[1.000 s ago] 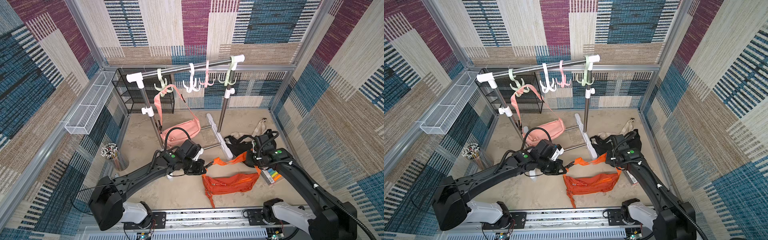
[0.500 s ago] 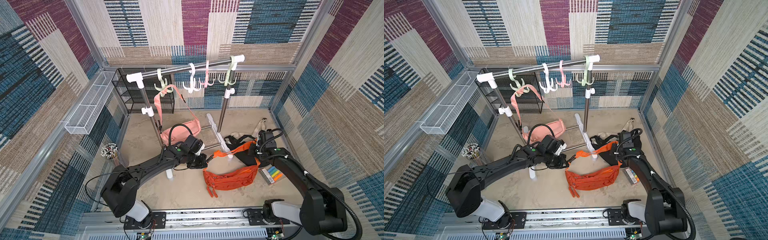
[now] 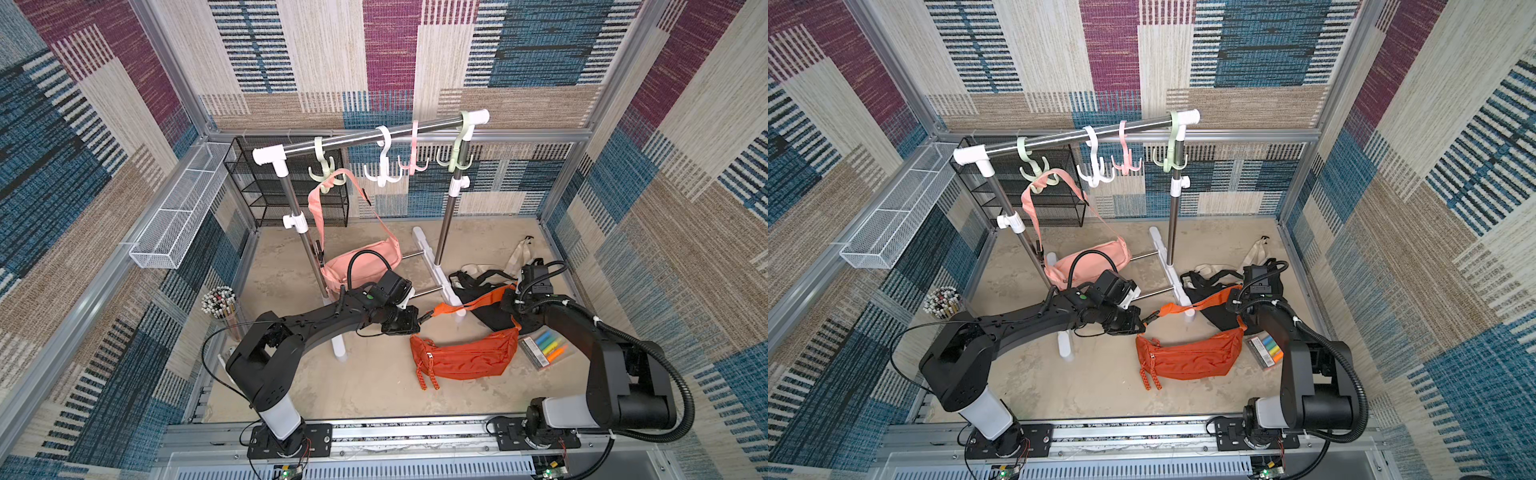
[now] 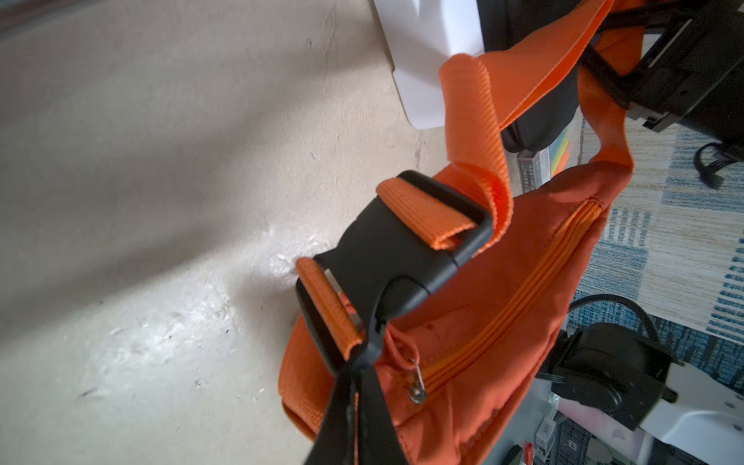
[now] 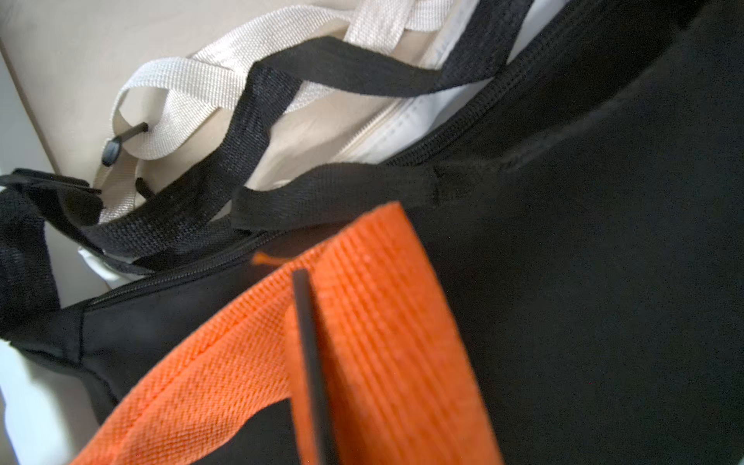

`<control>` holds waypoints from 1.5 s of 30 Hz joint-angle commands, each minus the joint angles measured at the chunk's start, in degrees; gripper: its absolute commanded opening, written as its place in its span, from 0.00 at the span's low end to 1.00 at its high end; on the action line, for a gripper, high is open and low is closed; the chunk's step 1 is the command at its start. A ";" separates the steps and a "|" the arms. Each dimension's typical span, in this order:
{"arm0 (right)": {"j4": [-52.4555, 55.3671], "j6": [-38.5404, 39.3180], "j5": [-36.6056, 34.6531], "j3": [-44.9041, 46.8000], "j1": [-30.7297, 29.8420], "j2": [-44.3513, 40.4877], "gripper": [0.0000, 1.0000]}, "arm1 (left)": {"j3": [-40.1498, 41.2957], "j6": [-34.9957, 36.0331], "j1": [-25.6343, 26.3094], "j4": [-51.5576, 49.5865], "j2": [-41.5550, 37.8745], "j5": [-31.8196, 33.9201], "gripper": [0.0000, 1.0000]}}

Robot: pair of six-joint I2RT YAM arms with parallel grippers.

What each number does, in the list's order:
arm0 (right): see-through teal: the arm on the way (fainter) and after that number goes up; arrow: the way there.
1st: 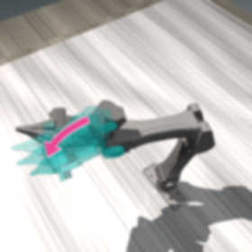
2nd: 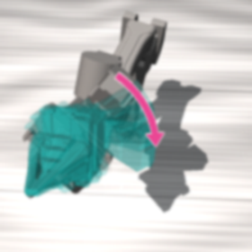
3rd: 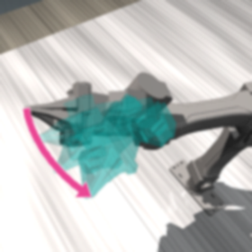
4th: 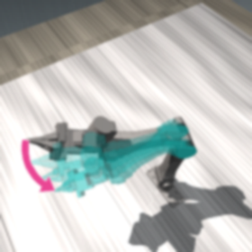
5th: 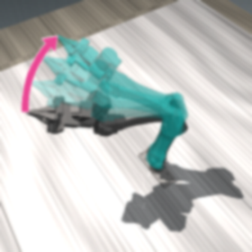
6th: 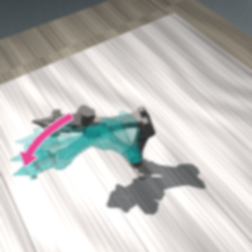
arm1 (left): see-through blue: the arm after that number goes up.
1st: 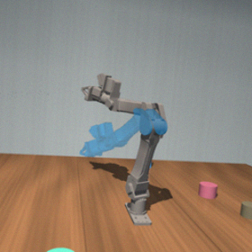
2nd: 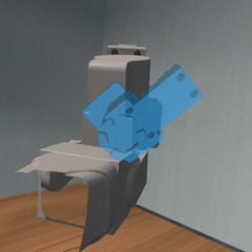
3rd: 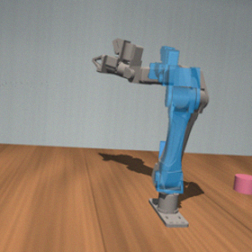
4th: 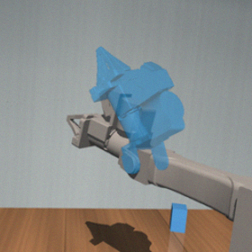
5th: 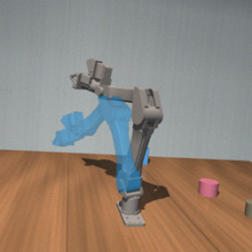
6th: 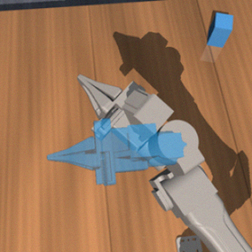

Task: Take the bag off the hook
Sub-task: Place the bag inside the bag.

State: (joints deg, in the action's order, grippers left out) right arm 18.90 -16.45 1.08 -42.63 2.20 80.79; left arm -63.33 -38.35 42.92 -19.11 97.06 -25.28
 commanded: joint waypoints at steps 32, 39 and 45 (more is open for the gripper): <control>10.21 0.34 0.27 -12.15 2.90 -0.77 0.75 | -9.87 7.17 1.95 -11.14 -6.57 4.02 0.35; 12.34 -1.61 5.57 -13.39 2.90 -11.59 0.75 | -10.12 11.90 1.91 -16.75 -15.86 5.98 0.35; 8.77 -3.42 15.09 -12.96 2.86 -22.39 0.75 | -6.26 17.11 1.91 -17.08 -26.48 11.13 0.34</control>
State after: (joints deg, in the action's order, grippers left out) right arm 30.30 -18.20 10.17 -55.46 5.15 60.99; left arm -70.91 -26.11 44.86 -34.65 73.73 -18.09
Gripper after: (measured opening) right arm 0.753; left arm 0.341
